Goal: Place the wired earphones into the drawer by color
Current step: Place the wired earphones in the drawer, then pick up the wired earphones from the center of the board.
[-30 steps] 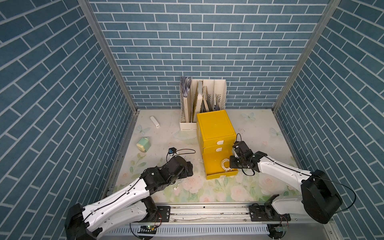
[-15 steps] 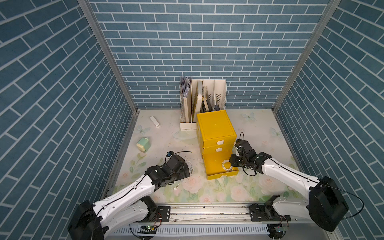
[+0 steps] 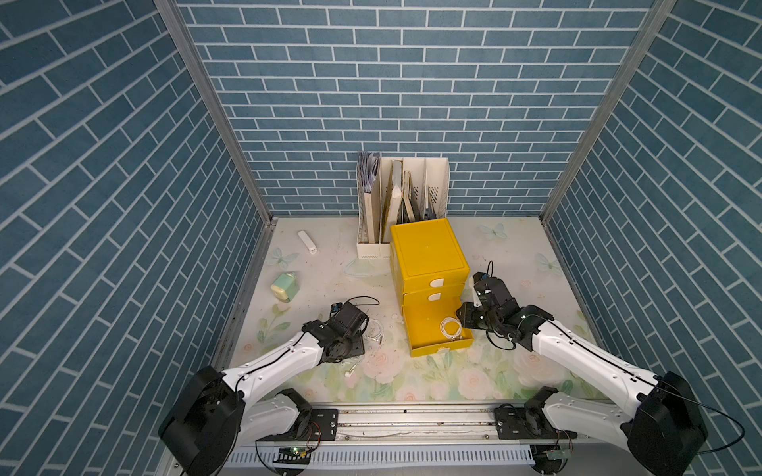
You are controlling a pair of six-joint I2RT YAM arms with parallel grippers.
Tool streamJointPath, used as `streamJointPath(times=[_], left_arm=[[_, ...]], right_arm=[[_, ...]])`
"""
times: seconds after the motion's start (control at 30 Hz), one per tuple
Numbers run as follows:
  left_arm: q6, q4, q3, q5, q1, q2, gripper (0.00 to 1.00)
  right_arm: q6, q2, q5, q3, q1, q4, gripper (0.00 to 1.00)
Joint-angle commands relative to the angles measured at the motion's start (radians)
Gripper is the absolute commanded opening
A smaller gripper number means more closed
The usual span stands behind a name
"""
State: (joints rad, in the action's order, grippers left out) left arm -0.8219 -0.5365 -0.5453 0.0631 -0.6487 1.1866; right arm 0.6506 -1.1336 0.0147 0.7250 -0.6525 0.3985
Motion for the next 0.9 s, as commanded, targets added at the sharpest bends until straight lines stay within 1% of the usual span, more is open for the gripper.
streamJointPath(times=[0.0,0.17,0.23,0.4,0.5,0.6,0.67,0.73,0.8,0.87], left_arm=[[0.021,0.015,0.019,0.025,0.011,0.011,0.60],[0.017,0.022,0.024,0.039,0.014,0.022,0.59],[0.018,0.026,0.027,0.042,0.015,0.031,0.55],[0.019,0.052,0.042,0.026,0.015,0.049,0.50],[0.014,0.056,0.068,0.023,0.014,0.034,0.48],[0.013,0.056,0.072,0.018,0.014,0.026,0.42],[0.015,0.058,0.071,0.014,0.015,0.029,0.35],[0.017,0.059,0.071,0.011,0.015,0.030,0.32],[0.019,0.061,0.071,0.007,0.015,0.030,0.32],[0.021,0.061,0.071,0.004,0.015,0.028,0.28]], right_arm=[[0.011,0.012,0.004,0.022,0.003,0.039,0.29],[0.011,0.014,0.003,0.014,0.002,0.034,0.29],[0.011,0.013,0.004,0.011,0.003,0.034,0.29],[0.011,0.017,0.005,0.007,0.003,0.037,0.29],[0.009,0.018,0.002,0.008,0.003,0.040,0.29],[0.010,0.016,0.002,0.010,0.003,0.040,0.29],[0.011,0.011,0.007,0.011,0.001,0.039,0.29],[0.011,0.009,0.008,0.013,0.003,0.039,0.28],[0.011,0.011,0.008,0.013,0.003,0.039,0.28],[0.011,0.014,0.006,0.013,0.003,0.040,0.28]])
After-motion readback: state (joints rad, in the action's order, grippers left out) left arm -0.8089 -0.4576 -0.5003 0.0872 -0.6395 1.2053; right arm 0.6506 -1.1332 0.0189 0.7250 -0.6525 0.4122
